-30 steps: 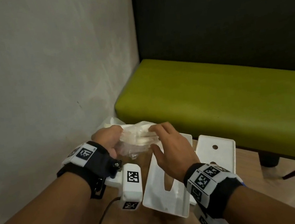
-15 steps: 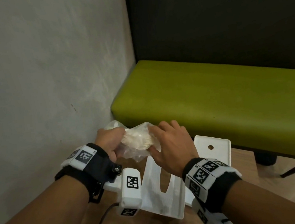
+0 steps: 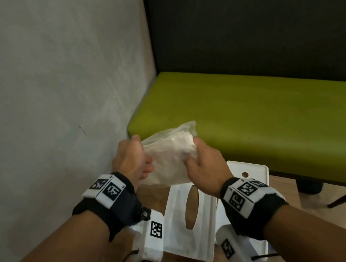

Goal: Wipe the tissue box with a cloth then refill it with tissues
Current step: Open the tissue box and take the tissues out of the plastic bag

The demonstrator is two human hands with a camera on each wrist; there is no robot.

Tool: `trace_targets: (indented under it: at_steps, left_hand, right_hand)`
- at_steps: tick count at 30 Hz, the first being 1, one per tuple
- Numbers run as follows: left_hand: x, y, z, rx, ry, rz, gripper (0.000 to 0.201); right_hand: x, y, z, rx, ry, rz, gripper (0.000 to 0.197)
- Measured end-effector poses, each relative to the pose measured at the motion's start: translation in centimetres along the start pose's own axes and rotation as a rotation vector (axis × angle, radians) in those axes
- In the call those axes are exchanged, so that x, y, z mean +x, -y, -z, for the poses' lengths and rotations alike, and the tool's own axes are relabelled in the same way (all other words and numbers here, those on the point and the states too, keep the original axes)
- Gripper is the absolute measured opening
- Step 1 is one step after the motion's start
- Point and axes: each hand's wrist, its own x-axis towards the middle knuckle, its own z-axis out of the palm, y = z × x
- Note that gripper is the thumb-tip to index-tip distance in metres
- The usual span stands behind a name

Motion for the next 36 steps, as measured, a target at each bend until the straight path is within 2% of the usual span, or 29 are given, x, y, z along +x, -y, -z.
trace_targets:
  at_steps: [1,4,6,8,10,11,15,18,24,29,32,34,36]
  left_hand:
    - [0.4,0.2,0.0,0.060,-0.057,-0.032,0.047]
    - [0.9,0.9,0.3,0.257,-0.139,-0.026,0.064]
    - [1.2,1.5,0.3,0.228,-0.125,0.052,0.081]
    - [1.4,2.2,0.2,0.066,-0.025,0.133,0.093]
    - [1.0,2.6,0.2,-0.074,0.068,0.153,0.078]
    - [1.0,2.9,0.2,-0.083,0.074,0.130,0.067]
    - [0.9,3.3,-0.2,-0.020,0.035,0.037,0.050]
    - [0.9,3.2,-0.3,-0.014,0.052,0.021,0.028]
    - [1.3,2.9,0.0,-0.047,0.073,-0.002,0.019]
    - [2.2,3.8,0.6,0.049,0.042,0.004,0.040]
    - [2.0,4.4,0.7,0.195,-0.006,-0.027,0.046]
    - [1.8,4.7,0.8,0.298,-0.045,-0.106,0.055]
    - [1.0,4.7,1.0,0.397,0.000,-0.295,0.083]
  right_hand:
    - [0.2,0.0,0.4,0.084,0.011,-0.052,0.029]
    - [1.1,-0.6,1.1,0.325,0.044,-0.208,0.035]
    - [1.4,-0.9,1.4,0.455,0.057,-0.285,0.039]
    - [1.6,-1.2,1.6,0.566,0.050,-0.334,0.040]
    - [1.7,-1.2,2.0,0.629,0.045,-0.359,0.041]
    - [1.7,-1.3,2.2,0.647,0.052,-0.366,0.040]
    - [0.9,-2.0,2.5,0.722,0.162,-0.387,0.039]
    - [0.8,-2.5,2.2,0.769,0.162,-0.447,0.039]
    - [1.3,-3.0,2.5,0.756,0.145,-0.527,0.029]
    - [1.6,-2.6,2.2,0.682,0.109,-0.530,0.028]
    - [1.8,-2.5,2.0,0.646,0.115,-0.522,0.027]
    - [1.8,-2.5,1.9,0.636,0.124,-0.524,0.030]
    - [1.7,-2.6,1.8,0.627,0.144,-0.519,0.037]
